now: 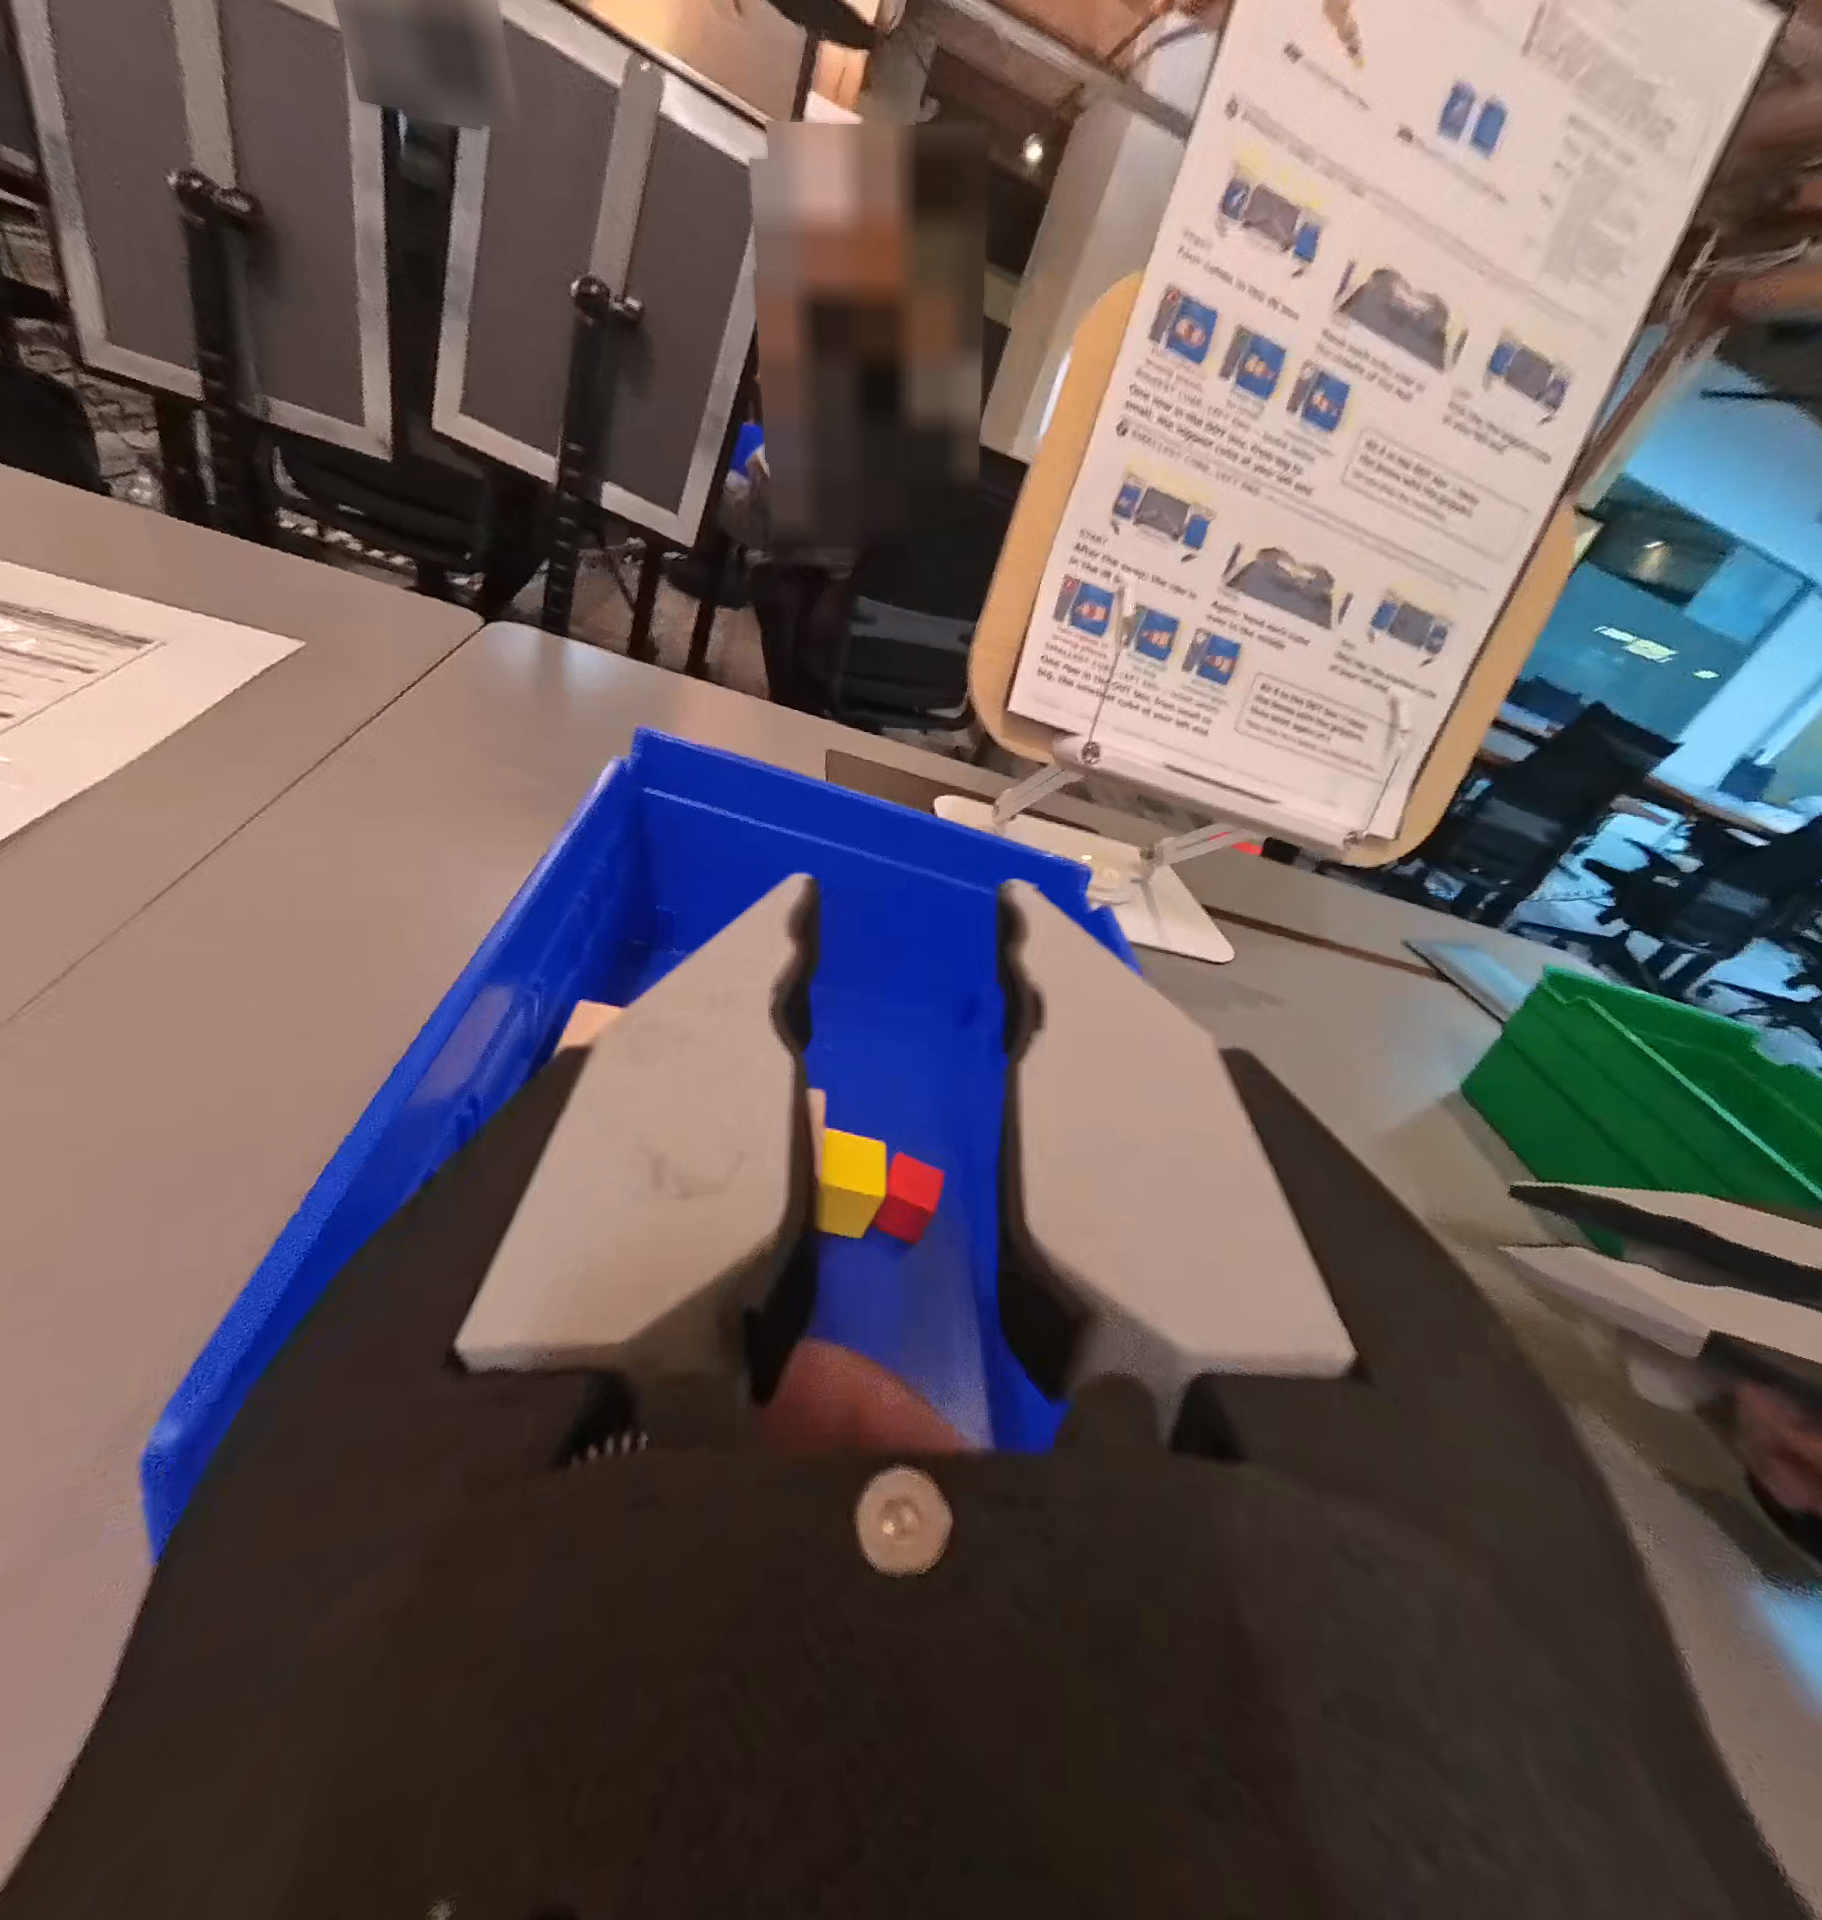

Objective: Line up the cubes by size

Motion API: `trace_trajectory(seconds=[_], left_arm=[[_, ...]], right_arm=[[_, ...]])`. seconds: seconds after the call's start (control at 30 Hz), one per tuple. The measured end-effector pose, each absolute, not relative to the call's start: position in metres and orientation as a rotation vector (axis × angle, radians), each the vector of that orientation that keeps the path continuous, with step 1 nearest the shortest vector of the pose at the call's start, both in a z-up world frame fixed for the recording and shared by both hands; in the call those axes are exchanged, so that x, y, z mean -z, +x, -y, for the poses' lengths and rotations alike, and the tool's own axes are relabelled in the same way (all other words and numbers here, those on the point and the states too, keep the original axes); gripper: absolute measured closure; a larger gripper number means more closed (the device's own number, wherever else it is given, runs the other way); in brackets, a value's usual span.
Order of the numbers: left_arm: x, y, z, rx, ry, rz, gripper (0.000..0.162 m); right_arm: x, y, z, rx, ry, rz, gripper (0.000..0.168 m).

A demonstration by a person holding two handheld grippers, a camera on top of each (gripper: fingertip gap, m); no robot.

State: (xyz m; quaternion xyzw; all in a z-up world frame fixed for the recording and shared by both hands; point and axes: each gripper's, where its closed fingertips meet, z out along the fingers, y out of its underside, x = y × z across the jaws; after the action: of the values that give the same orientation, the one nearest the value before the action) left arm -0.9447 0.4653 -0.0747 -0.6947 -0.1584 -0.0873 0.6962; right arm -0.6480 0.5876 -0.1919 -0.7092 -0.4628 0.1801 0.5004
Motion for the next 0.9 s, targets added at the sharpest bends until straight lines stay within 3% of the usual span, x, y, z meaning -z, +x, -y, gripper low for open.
trace_trajectory(seconds=[0.2,0.63,0.9], left_arm=[[0.076,-0.931,-0.469,0.263,-1.591,0.242,0.124],[0.082,-0.911,-0.543,-0.006,-1.902,-0.539,0.126],[0.118,-0.896,-0.556,-0.025,-1.977,-1.004,0.125]], right_arm=[[0.195,-0.649,-0.587,-0.431,-1.72,1.128,0.133],[0.202,-0.652,-0.585,-0.431,-1.736,1.155,0.133],[0.201,-0.653,-0.583,-0.43,-1.73,1.166,0.134]])
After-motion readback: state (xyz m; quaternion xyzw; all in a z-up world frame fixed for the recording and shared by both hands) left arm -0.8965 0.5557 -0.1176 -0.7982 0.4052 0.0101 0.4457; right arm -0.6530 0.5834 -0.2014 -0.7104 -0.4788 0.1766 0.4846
